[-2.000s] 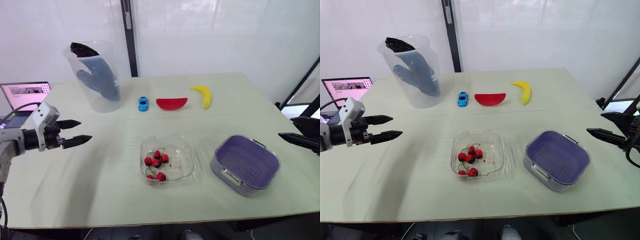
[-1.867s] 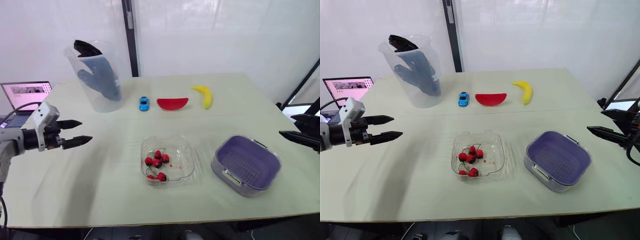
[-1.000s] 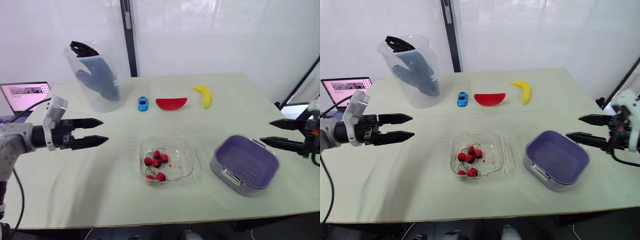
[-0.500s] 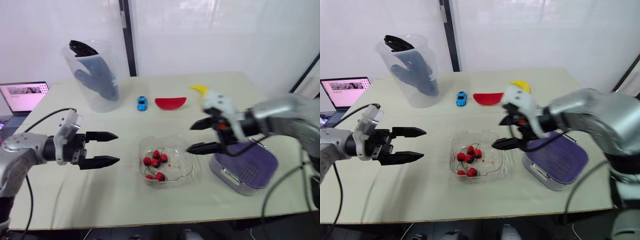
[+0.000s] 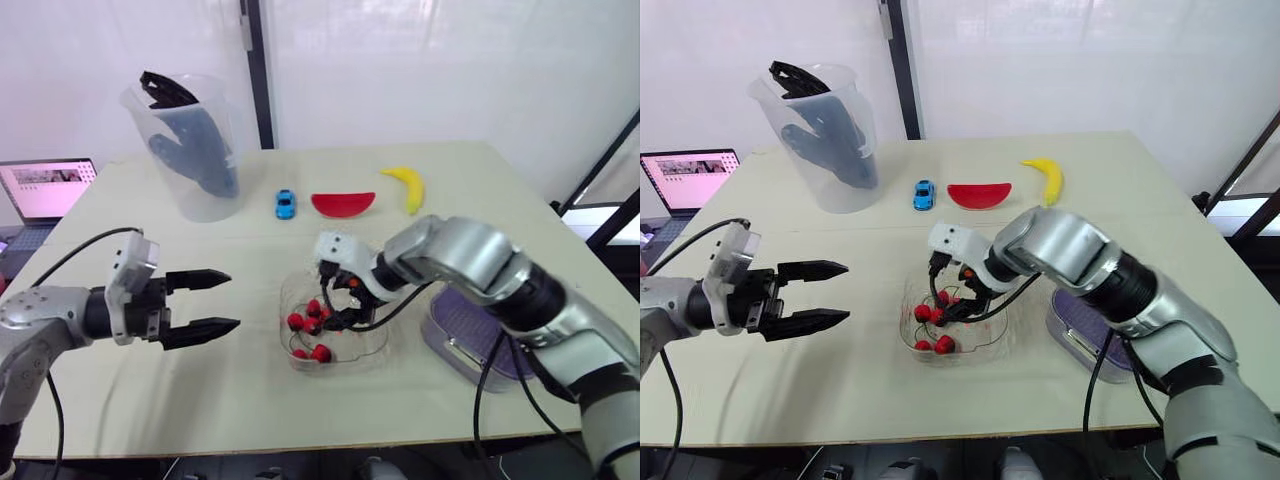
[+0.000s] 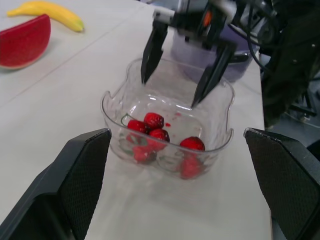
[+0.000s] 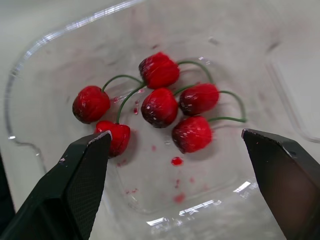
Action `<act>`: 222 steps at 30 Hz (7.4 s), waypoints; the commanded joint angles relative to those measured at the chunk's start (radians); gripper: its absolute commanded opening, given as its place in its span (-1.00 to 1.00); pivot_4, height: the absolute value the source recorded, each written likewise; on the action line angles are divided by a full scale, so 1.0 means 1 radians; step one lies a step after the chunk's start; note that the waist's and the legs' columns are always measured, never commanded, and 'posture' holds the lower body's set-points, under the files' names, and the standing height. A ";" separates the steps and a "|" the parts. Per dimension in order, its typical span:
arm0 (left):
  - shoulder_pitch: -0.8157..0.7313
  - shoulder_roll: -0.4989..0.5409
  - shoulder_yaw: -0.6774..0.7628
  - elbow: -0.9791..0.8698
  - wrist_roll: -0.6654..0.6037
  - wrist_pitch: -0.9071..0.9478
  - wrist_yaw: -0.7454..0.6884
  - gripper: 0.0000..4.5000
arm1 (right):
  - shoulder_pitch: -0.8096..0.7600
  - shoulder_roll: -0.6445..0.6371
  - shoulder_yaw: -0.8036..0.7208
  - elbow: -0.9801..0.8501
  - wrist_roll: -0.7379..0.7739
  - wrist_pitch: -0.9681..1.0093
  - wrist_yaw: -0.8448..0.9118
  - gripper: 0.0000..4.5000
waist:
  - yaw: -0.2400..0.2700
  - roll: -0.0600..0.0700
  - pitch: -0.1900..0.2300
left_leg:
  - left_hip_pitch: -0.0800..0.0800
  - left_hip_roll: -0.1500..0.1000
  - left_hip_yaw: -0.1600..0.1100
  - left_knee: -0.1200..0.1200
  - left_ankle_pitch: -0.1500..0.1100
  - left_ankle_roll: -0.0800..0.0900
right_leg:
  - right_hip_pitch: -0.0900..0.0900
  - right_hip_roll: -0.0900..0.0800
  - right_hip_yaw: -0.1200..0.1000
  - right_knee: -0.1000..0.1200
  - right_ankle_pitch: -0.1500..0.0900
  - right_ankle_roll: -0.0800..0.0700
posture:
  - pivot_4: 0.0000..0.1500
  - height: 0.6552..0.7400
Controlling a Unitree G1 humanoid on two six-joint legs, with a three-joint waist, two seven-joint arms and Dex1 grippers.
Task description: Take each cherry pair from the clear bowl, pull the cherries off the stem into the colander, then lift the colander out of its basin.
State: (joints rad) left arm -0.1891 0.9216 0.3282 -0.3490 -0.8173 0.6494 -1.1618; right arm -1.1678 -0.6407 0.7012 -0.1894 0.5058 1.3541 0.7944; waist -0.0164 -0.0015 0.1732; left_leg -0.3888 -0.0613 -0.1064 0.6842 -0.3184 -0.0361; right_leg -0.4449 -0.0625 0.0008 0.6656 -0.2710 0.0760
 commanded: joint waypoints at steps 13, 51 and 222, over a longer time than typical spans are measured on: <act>0.010 0.025 0.025 -0.057 -0.020 0.009 0.043 1.00 | 0.044 0.107 0.101 0.139 -0.201 -0.137 0.020 0.39 | -0.003 0.000 0.000 | 0.000 0.000 -0.001 0.000 0.000 0.000 | 0.000 0.001 0.000 0.000 0.000 0.000 | 1.00 1.00; -0.168 -0.023 -0.020 0.045 -0.105 0.105 0.071 1.00 | 0.129 0.069 0.020 0.006 -0.309 -0.151 0.044 -0.14 | -0.002 -0.001 0.000 | 0.001 0.000 -0.001 0.000 0.001 -0.001 | 0.001 0.001 -0.001 0.000 0.000 0.000 | 1.00 1.00; -0.488 -0.328 -0.197 0.158 -0.088 0.158 0.170 -1.00 | 0.470 -0.078 -0.709 -0.197 0.174 -0.309 0.107 -0.97 | 0.004 -0.002 -0.001 | 0.003 0.000 -0.002 0.000 0.003 -0.004 | 0.003 0.002 -0.001 0.002 0.002 -0.002 | 1.00 1.00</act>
State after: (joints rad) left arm -0.6733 0.5858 0.1058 -0.1755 -0.9029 0.8344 -0.9823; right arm -0.6890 -0.6990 0.0315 -0.3769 0.6543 1.0489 0.8927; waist -0.0128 -0.0033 0.1723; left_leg -0.3854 -0.0611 -0.1087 0.6846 -0.3158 -0.0400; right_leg -0.4420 -0.0604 -0.0002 0.6674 -0.2695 0.0736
